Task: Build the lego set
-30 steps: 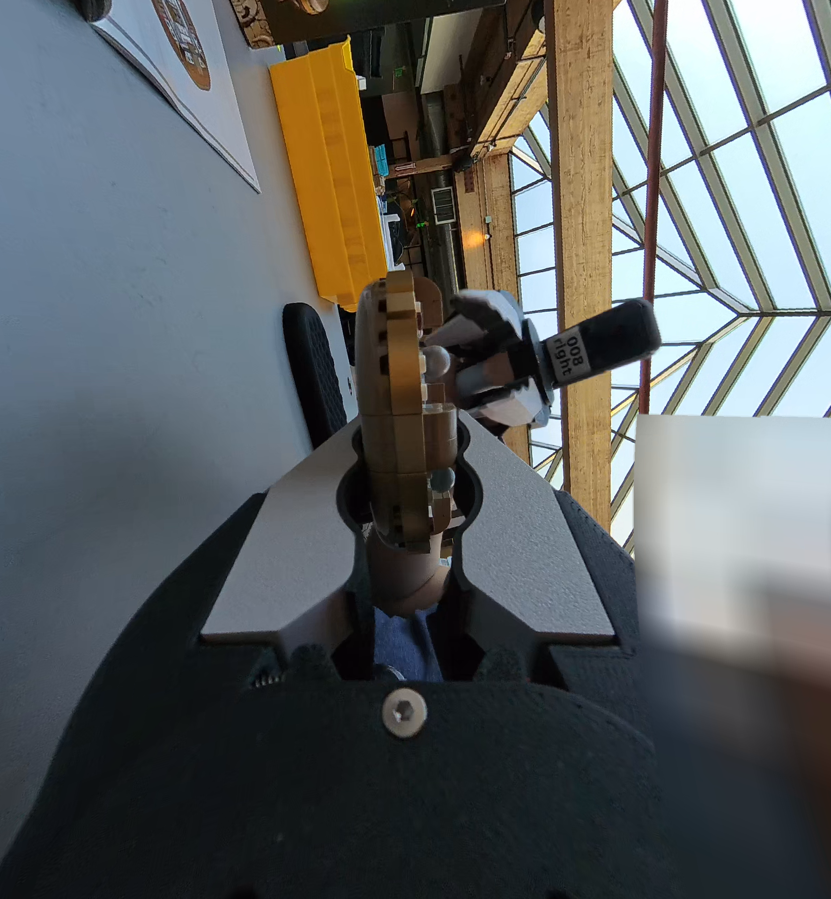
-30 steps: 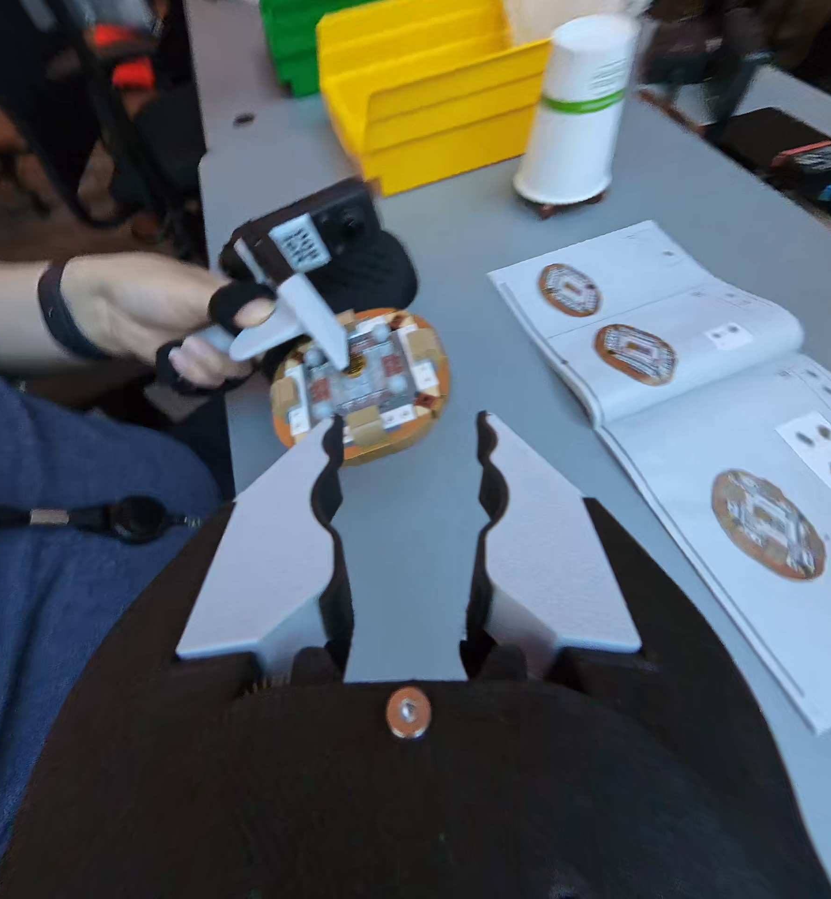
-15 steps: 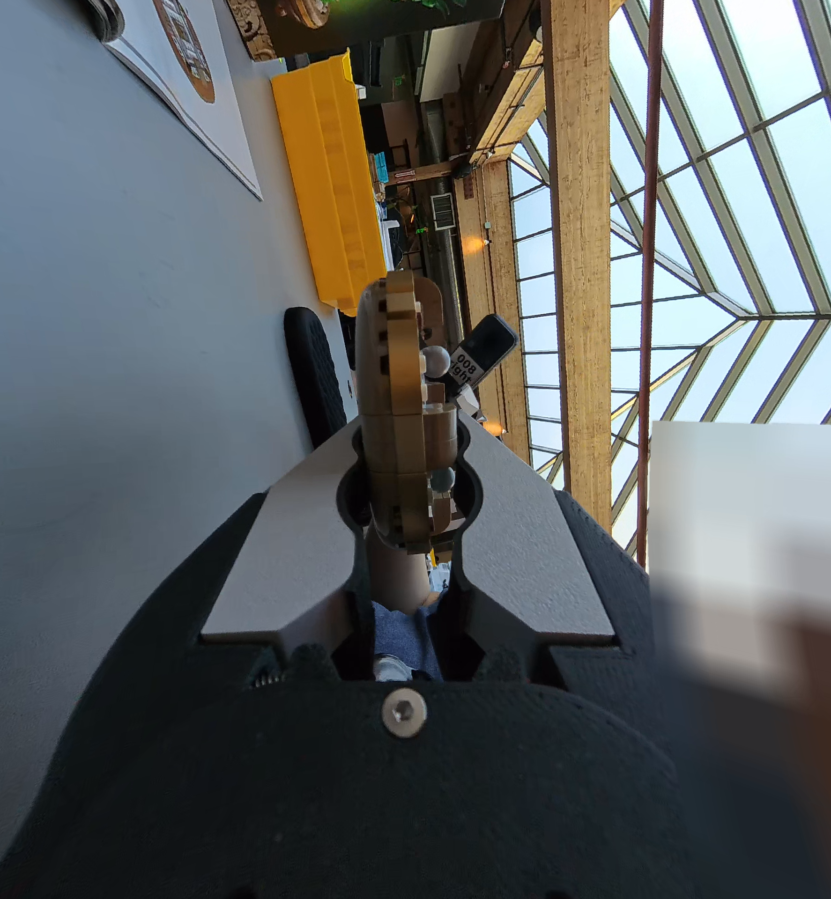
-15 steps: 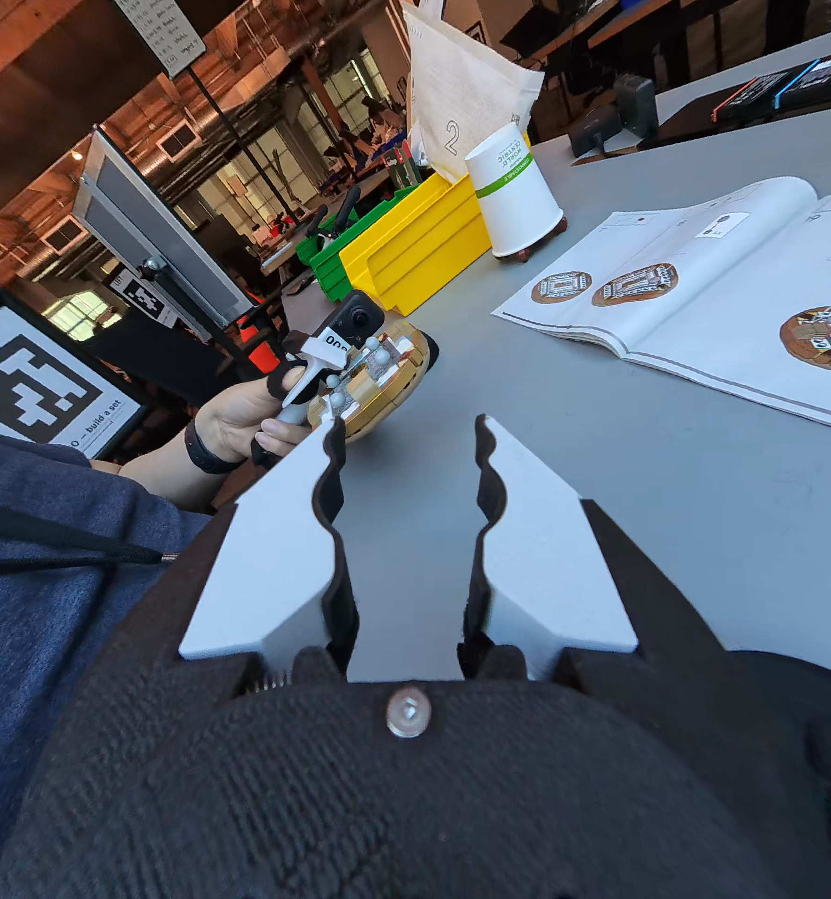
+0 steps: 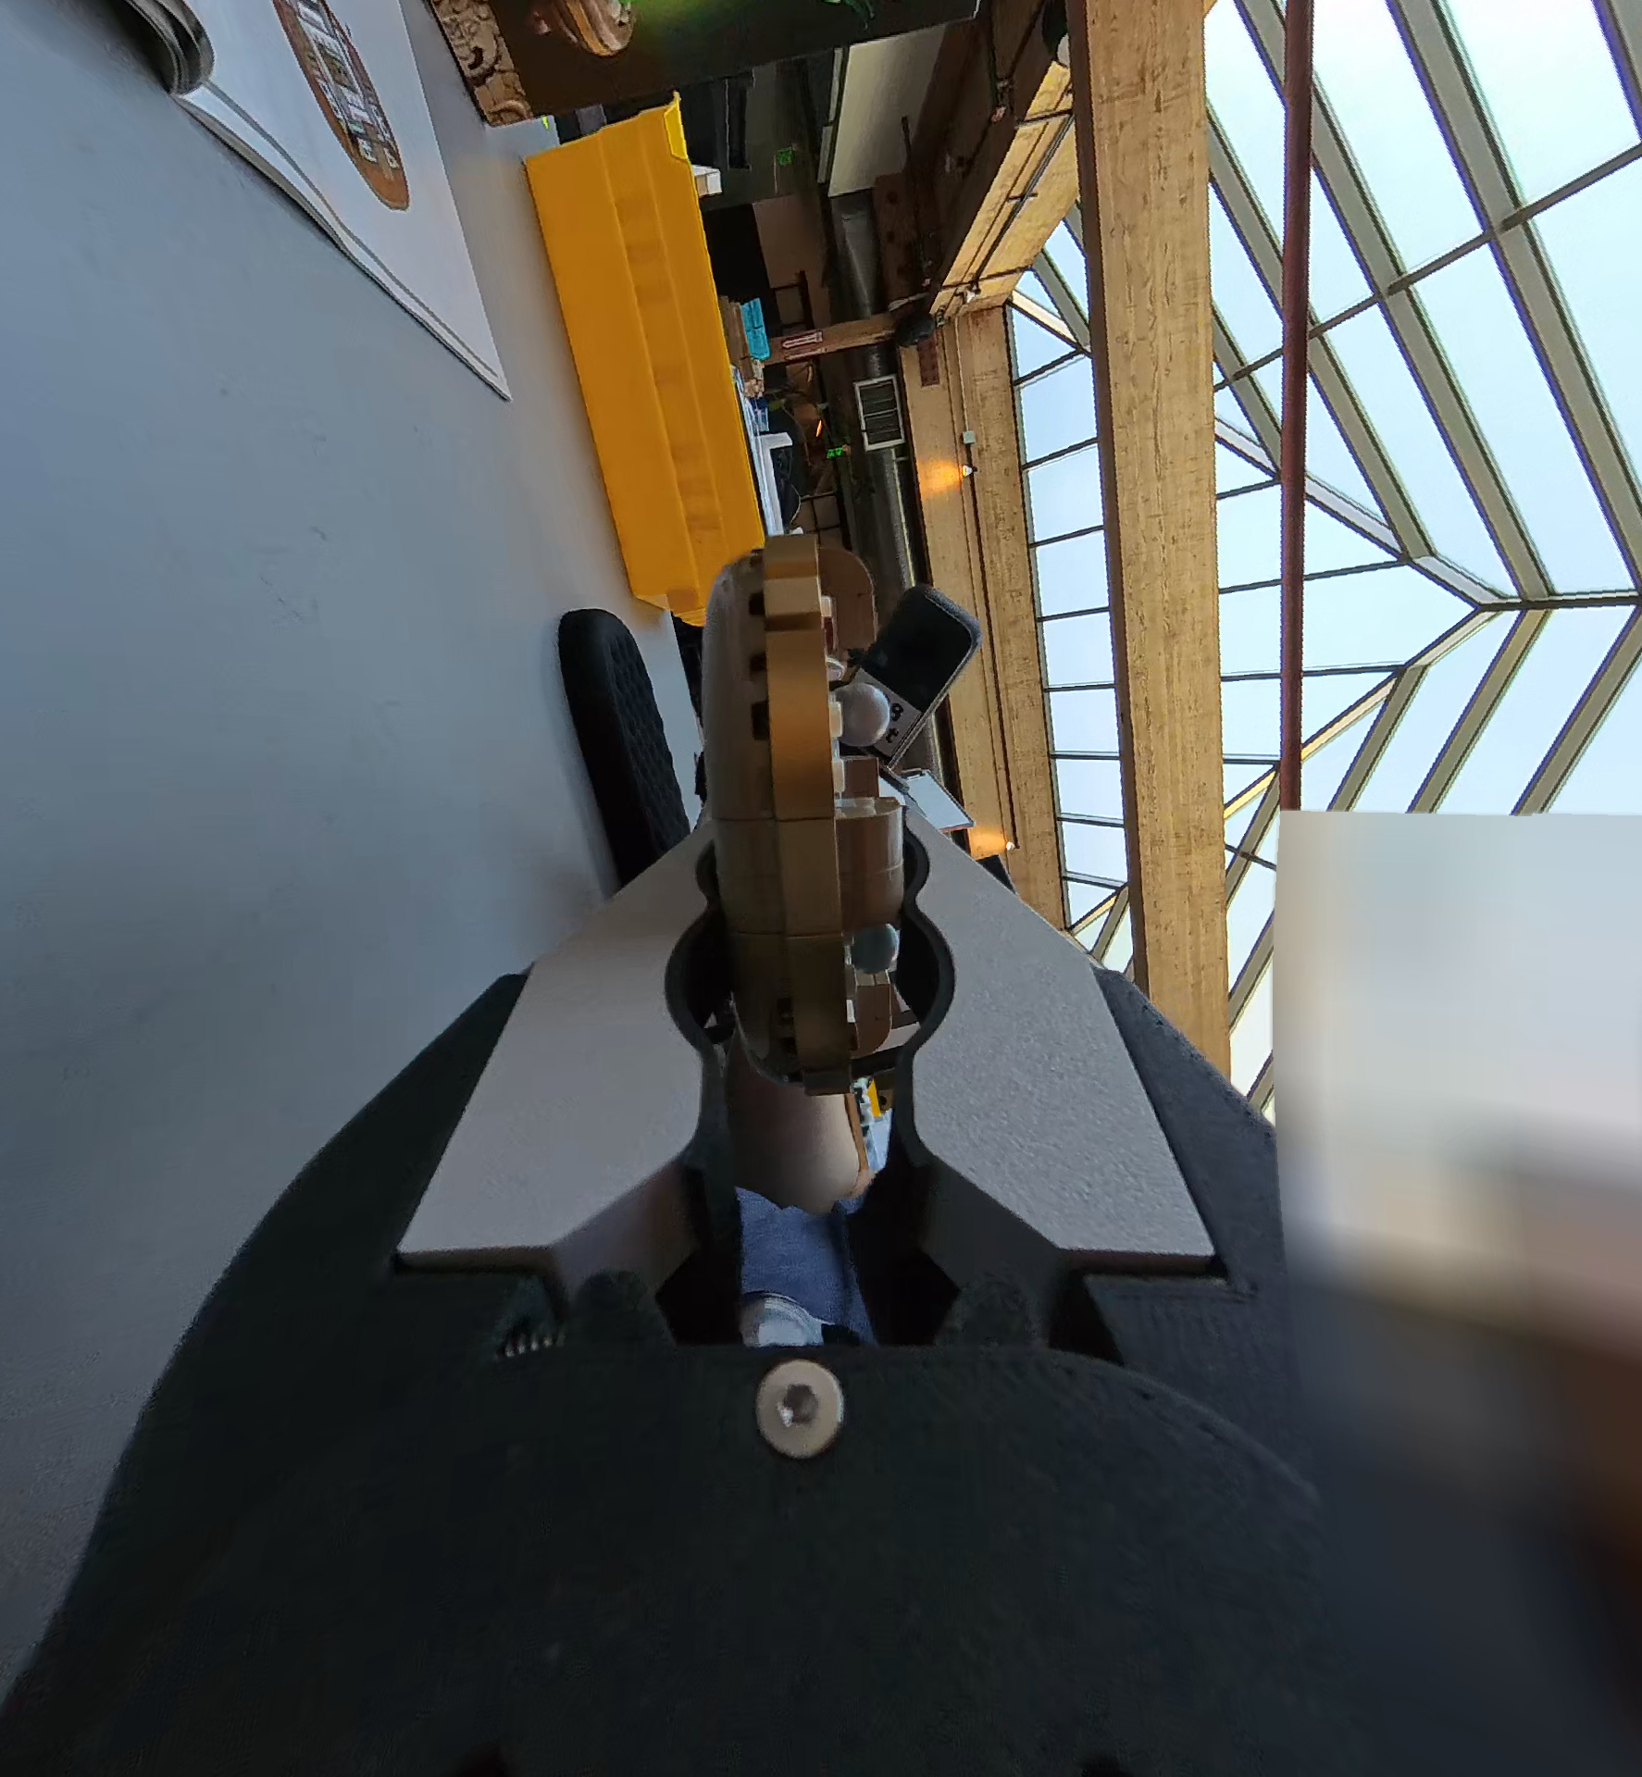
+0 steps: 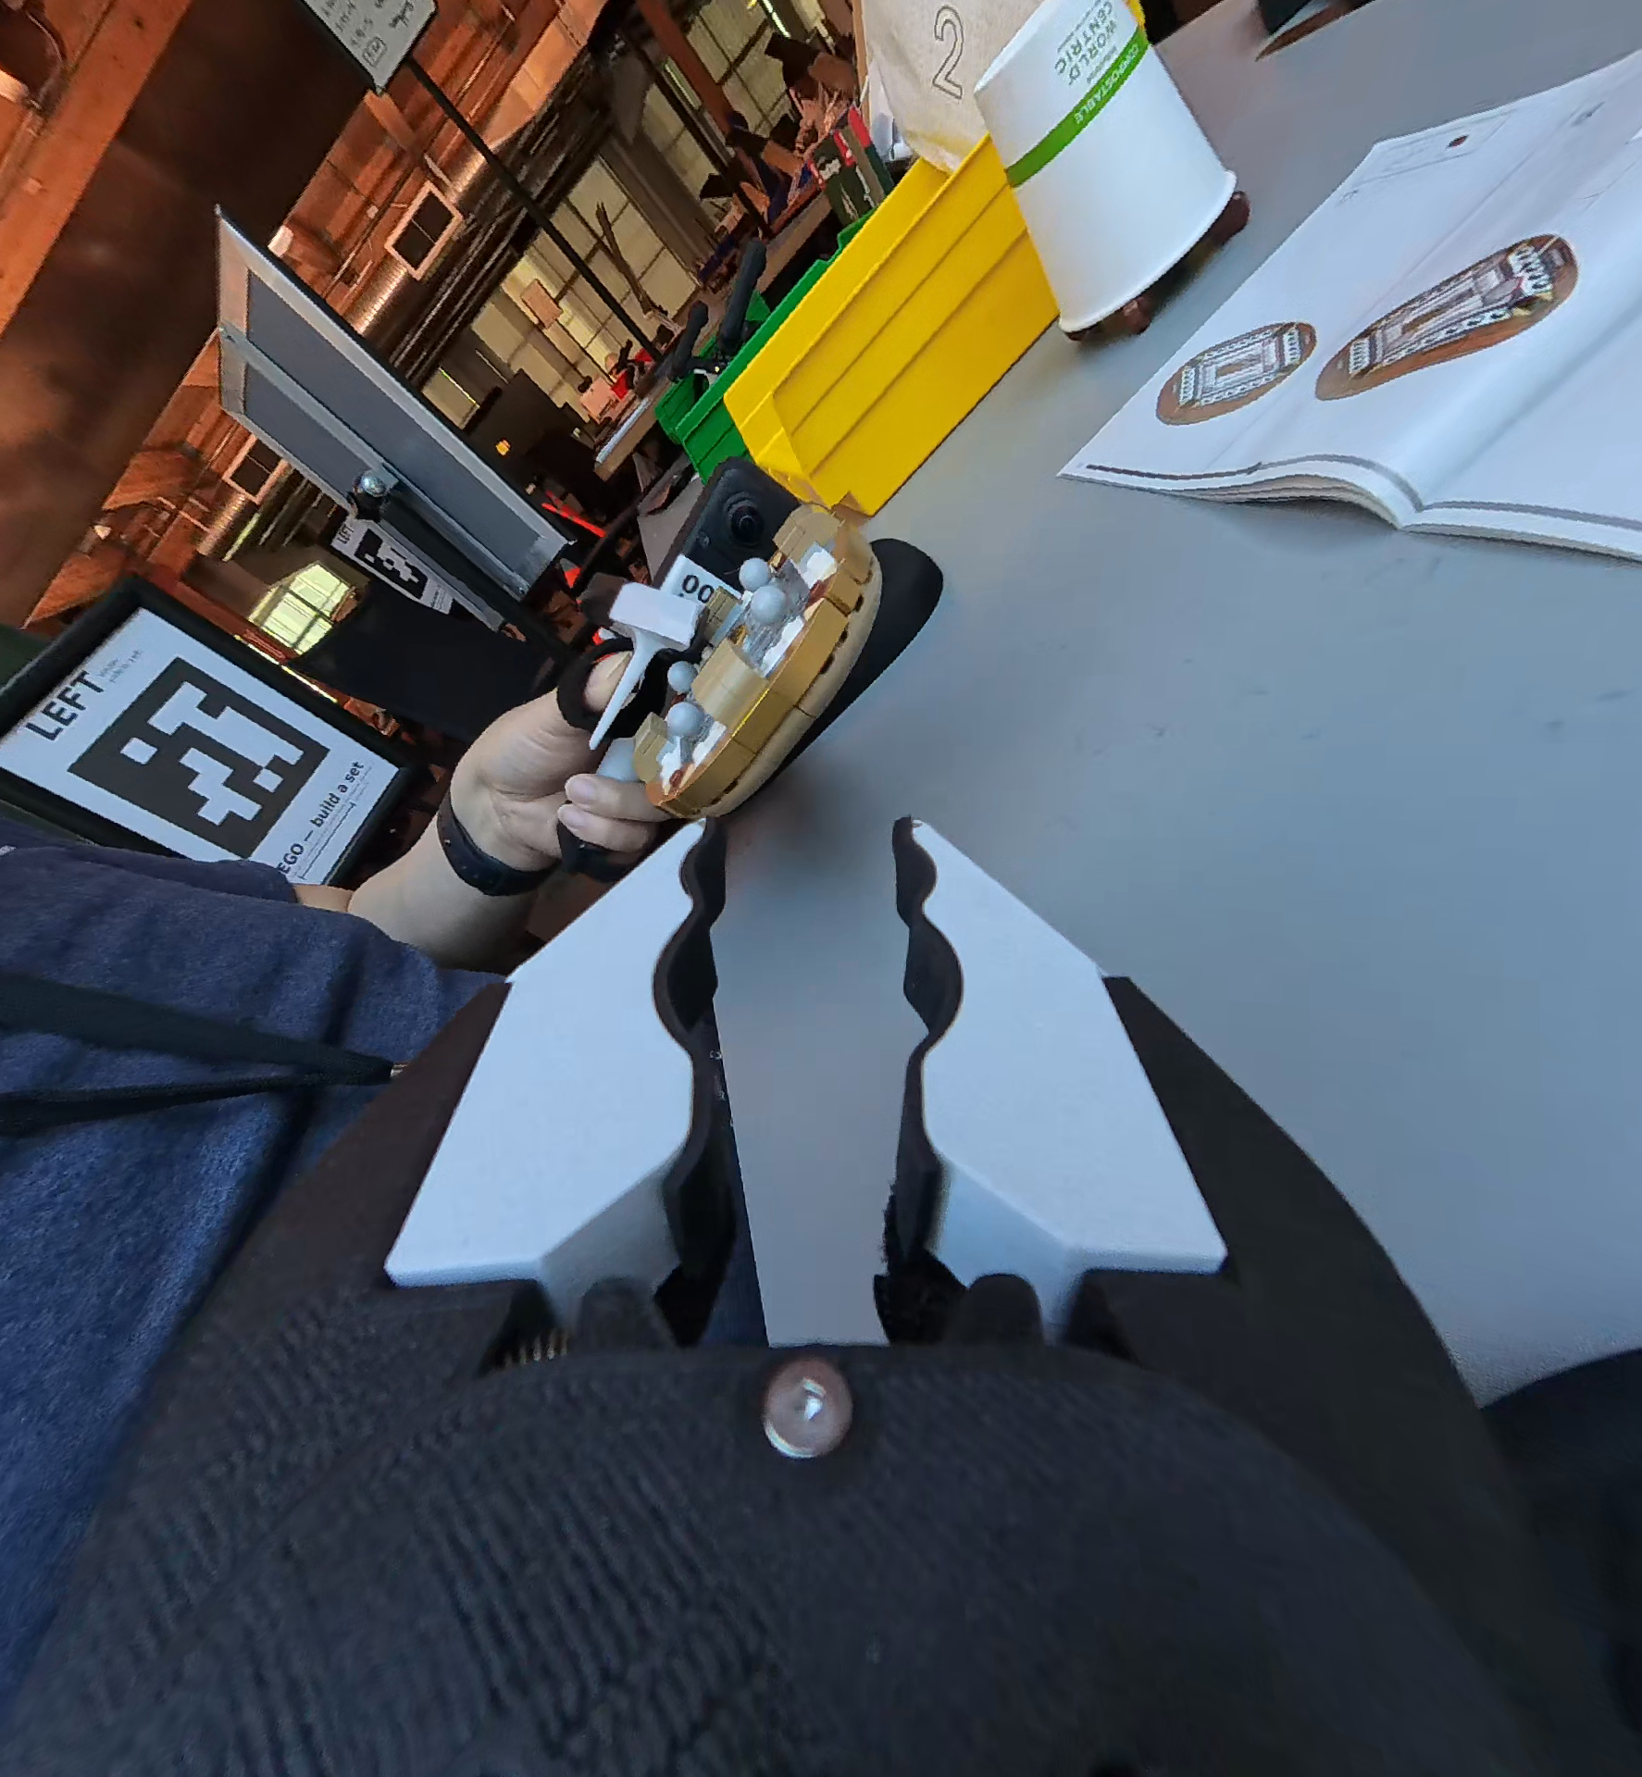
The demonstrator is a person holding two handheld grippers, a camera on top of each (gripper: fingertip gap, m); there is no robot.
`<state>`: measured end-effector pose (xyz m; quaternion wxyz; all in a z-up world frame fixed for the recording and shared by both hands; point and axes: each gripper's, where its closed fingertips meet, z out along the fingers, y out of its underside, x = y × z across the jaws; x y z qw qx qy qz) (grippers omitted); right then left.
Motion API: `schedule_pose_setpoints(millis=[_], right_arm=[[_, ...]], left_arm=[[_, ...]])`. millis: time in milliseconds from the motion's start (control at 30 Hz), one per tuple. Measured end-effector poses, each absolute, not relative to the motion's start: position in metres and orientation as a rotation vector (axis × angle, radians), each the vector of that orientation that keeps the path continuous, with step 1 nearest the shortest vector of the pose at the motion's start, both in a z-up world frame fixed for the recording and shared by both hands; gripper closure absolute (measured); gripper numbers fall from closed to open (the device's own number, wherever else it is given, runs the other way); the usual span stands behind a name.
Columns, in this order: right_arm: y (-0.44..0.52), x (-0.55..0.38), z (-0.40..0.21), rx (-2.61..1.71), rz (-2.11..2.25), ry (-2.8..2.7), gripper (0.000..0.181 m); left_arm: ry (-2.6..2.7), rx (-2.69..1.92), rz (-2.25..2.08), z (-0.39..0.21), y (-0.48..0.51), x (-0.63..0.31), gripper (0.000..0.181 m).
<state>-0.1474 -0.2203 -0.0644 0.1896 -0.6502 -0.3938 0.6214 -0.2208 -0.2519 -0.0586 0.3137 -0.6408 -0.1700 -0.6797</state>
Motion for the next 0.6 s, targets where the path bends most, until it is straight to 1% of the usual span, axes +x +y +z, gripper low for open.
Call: schedule_pose_setpoints(millis=[600], right_arm=[[-0.230,-0.160,-0.063,-1.787,1.874,-1.028,0.142]], left_arm=[[-0.472,-1.656,-1.810,-0.058,-0.252,-0.224,0.152]])
